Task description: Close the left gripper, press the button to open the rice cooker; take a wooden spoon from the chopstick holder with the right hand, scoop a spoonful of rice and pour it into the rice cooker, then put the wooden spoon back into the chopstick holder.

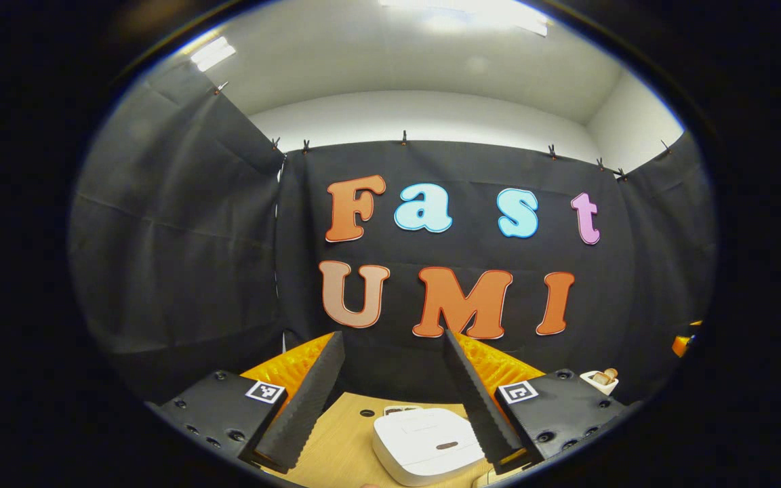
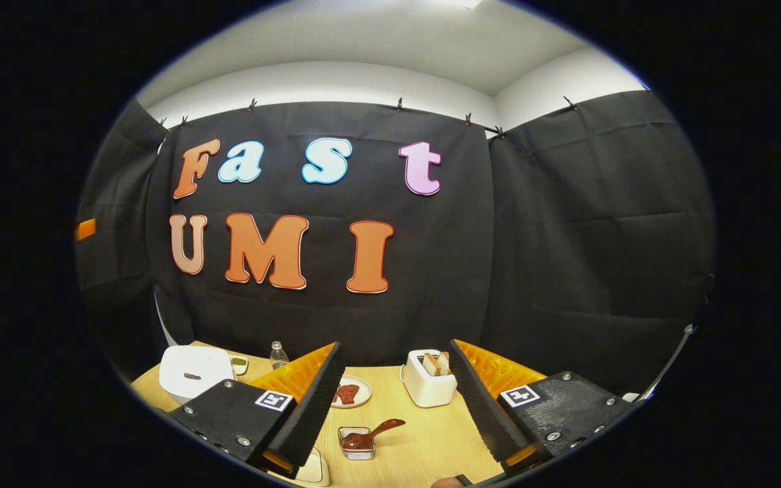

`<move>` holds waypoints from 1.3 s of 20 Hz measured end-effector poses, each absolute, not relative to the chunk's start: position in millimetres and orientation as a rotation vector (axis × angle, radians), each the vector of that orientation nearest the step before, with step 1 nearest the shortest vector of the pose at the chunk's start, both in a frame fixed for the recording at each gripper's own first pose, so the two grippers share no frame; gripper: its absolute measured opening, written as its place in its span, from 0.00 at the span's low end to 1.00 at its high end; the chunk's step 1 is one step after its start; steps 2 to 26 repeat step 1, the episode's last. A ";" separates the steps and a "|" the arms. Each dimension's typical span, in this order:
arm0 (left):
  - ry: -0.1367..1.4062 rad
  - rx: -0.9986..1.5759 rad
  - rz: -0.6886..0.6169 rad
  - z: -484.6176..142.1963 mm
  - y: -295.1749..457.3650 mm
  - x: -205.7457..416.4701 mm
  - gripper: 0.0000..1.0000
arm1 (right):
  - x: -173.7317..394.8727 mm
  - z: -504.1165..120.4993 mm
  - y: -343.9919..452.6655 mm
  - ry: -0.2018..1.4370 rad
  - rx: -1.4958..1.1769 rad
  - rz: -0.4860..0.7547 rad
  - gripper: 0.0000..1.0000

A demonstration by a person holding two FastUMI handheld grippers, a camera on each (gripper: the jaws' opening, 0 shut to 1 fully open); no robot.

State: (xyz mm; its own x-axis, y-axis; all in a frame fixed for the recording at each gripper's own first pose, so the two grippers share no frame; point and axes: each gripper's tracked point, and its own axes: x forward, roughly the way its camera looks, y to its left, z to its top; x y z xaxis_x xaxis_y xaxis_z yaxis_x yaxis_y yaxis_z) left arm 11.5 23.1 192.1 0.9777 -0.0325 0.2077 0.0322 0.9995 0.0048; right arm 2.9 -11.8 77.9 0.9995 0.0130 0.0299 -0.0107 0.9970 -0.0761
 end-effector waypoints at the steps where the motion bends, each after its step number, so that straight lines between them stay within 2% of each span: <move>1: -0.210 -0.010 -0.037 193.2 17.6 12.4 0.99 | 6.5 75.7 -15.1 -0.026 -0.075 0.016 0.95; 26: -0.210 -0.010 -0.037 193.2 17.6 12.4 0.99 | 6.5 75.7 -15.1 -0.026 -0.075 0.016 0.95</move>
